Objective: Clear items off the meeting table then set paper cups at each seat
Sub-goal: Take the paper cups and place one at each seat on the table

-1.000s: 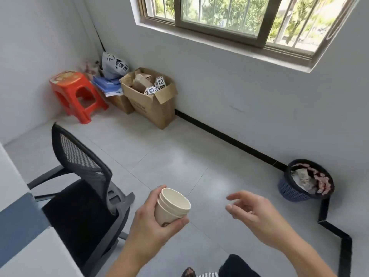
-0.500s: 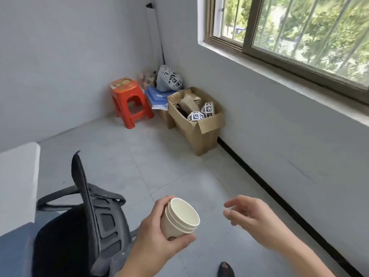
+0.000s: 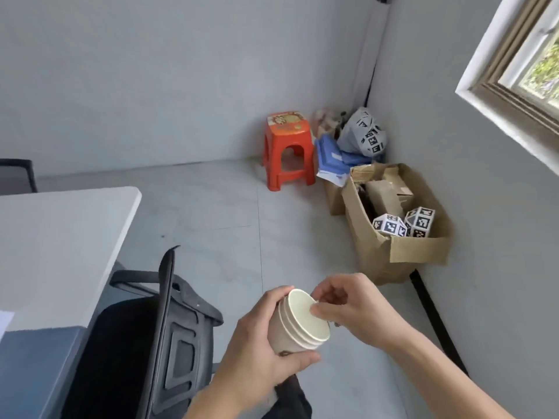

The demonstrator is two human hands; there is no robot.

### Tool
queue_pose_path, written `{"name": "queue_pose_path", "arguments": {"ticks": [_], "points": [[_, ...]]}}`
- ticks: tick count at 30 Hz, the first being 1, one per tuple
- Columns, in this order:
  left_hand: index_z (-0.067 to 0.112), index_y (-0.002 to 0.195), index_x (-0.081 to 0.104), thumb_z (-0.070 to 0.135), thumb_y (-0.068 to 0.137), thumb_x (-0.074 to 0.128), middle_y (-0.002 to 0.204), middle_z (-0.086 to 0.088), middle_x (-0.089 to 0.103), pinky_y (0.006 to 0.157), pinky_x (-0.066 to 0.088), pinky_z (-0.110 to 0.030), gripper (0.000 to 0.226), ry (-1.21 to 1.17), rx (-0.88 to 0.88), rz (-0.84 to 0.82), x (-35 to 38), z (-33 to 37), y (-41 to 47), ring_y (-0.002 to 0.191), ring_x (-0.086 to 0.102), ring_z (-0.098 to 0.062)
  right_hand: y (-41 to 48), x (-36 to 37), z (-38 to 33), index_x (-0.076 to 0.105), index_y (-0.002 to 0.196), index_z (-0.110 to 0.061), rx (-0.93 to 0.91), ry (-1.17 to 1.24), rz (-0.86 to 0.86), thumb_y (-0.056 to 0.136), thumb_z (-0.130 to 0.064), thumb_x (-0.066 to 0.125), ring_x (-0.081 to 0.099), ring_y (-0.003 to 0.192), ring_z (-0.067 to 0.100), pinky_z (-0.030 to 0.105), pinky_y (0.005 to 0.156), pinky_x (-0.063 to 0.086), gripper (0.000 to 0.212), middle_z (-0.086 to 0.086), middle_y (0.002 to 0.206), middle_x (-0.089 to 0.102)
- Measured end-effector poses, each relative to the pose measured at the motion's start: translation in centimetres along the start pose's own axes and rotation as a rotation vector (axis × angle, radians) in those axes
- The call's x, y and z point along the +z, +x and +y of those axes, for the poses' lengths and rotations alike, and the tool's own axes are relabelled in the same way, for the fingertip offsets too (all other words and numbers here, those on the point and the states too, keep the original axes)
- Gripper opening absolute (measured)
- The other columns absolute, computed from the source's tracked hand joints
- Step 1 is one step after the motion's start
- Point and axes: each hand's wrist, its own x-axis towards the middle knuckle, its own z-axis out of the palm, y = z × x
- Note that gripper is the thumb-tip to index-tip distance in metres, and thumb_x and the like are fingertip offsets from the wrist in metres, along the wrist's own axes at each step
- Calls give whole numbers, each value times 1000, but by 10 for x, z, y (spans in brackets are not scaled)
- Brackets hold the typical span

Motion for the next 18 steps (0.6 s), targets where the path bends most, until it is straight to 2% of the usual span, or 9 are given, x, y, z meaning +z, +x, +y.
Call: {"name": "queue_pose_path", "arguments": {"ticks": [5,9,11,14,18], "points": [[45,119,46,46,52,88,111,22,61,88,48,-16,80,-2,3,-23,-29,6,109,105,59,-4,96,-53,-29,69,78,-3,1,-7,-49,79,-8,72,57,50,10,24,53,49,6,-1,58,65],[43,120,46,46,53,87,109,18,63,89,50,-22,78,5,-32,-27,-47,2,179,103,59,-4,164,-97,-40,68,78,0,21,90,-23,84,-3,67,59,55,21,29,52,49,7,10,63,66],[44,119,46,48,52,86,108,18,63,88,52,-25,78,-3,-86,19,-57,-8,210,101,60,-4,201,-121,-43,65,78,3,31,129,28,86,0,64,56,56,24,28,50,47,8,12,63,63],[47,118,46,54,50,83,106,16,64,87,50,-21,78,-10,-165,141,-71,-24,257,99,60,-5,267,-157,-48,63,76,3,-19,116,83,87,-1,63,52,55,22,32,52,43,12,10,60,59],[42,121,47,58,47,81,107,13,65,83,49,-13,82,-24,-275,299,-82,-40,319,101,60,-5,363,-195,-56,60,74,3,-127,28,43,89,-10,64,45,49,15,25,50,38,21,6,55,52]]}}
